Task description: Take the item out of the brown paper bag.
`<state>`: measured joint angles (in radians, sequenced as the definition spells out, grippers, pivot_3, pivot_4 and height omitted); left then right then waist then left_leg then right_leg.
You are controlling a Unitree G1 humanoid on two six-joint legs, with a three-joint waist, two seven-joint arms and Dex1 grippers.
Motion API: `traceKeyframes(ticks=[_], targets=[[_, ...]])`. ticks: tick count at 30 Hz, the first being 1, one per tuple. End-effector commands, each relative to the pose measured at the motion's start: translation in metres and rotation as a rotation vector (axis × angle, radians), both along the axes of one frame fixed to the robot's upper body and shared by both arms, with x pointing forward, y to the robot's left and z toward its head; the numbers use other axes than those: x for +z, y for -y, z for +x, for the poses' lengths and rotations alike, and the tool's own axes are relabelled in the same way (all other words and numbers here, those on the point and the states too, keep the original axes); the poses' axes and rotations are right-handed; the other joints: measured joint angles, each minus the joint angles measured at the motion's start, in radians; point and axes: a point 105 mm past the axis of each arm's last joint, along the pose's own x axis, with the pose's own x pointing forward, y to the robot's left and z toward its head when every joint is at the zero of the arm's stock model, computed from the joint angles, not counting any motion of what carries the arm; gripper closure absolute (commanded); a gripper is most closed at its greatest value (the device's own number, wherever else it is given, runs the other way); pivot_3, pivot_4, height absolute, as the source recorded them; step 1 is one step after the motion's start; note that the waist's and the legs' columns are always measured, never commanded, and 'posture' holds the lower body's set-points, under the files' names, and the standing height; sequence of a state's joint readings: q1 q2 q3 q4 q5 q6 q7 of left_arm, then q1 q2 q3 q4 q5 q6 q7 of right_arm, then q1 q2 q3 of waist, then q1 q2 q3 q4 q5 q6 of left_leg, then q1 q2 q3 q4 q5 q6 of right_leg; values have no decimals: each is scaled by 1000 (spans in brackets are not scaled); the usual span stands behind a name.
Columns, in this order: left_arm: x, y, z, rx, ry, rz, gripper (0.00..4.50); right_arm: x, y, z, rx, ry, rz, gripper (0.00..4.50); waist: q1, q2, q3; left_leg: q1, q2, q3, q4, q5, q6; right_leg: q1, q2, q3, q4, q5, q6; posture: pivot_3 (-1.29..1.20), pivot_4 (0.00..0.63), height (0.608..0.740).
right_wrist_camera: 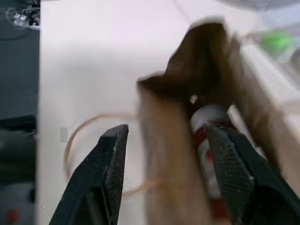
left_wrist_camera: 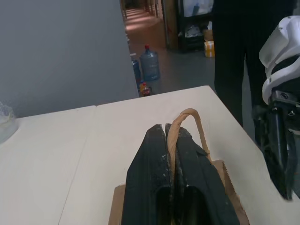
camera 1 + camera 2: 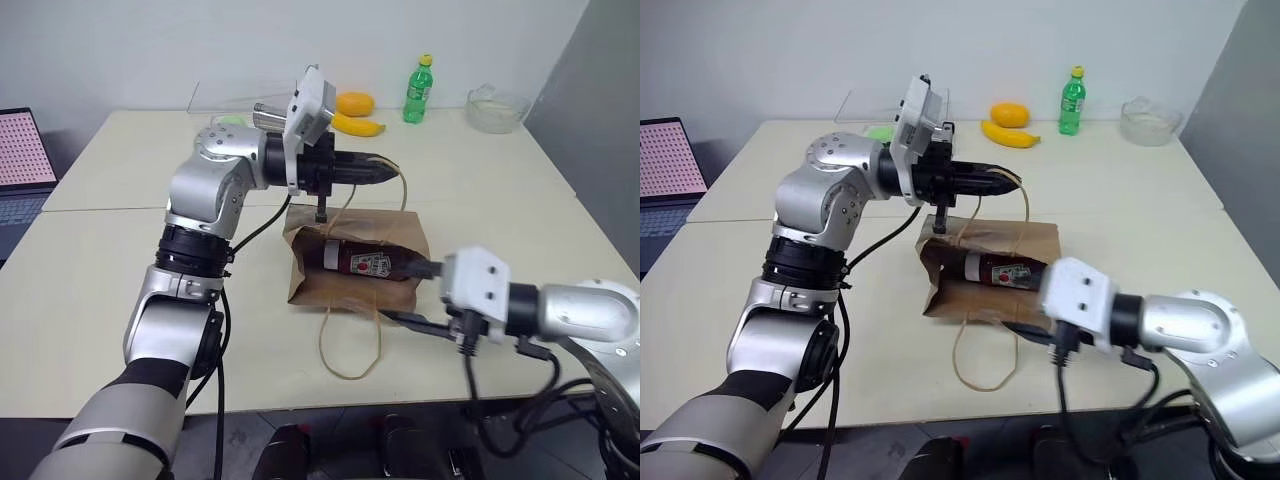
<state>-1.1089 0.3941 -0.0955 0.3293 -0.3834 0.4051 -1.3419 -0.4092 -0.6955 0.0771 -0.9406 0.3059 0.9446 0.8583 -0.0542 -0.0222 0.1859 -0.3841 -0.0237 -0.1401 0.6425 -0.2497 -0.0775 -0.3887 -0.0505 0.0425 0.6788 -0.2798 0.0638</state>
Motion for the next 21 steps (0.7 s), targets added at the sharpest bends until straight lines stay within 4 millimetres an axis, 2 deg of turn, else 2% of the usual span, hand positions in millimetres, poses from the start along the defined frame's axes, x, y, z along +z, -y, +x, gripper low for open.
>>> traceKeyframes(ticks=[1,8,11,14,17,18,21], targets=[[12,0,-1,1,44,-31,4500,-9,-7,23,-102,40,-59,1808,0,0,0,-1,0,0,0,0,0,0,0,0,0,0,0,0,150,740],[14,-1,5,25,49,-55,4500,-17,-15,57,-203,172,-210,1808,0,0,0,-4,-2,0,0,0,0,-3,-2,0,-1,0,0,0,150,740],[14,0,6,27,50,-59,4500,-22,-19,64,-214,214,-273,1808,-1,0,0,-4,-2,0,0,0,0,-3,-2,0,0,0,0,0,150,740],[14,0,6,28,51,-63,4500,-24,-22,67,-235,248,-293,1222,-2,0,0,-5,-2,0,0,0,0,-4,-2,0,0,0,0,0,150,740],[16,0,8,33,53,-73,4500,-31,-24,74,-262,321,-358,188,-2,0,0,-10,-2,0,2,0,0,-11,-2,0,2,0,-1,0,150,740],[16,0,9,35,54,-76,4500,-34,-26,74,-262,325,-370,44,-3,0,0,-12,-2,0,2,0,0,-13,-2,0,2,0,-1,0,150,740],[18,1,10,36,55,-84,4500,-39,-31,79,-283,334,-390,44,-3,0,0,-15,-2,0,2,1,-2,-16,-2,0,3,1,-1,0,150,740]])
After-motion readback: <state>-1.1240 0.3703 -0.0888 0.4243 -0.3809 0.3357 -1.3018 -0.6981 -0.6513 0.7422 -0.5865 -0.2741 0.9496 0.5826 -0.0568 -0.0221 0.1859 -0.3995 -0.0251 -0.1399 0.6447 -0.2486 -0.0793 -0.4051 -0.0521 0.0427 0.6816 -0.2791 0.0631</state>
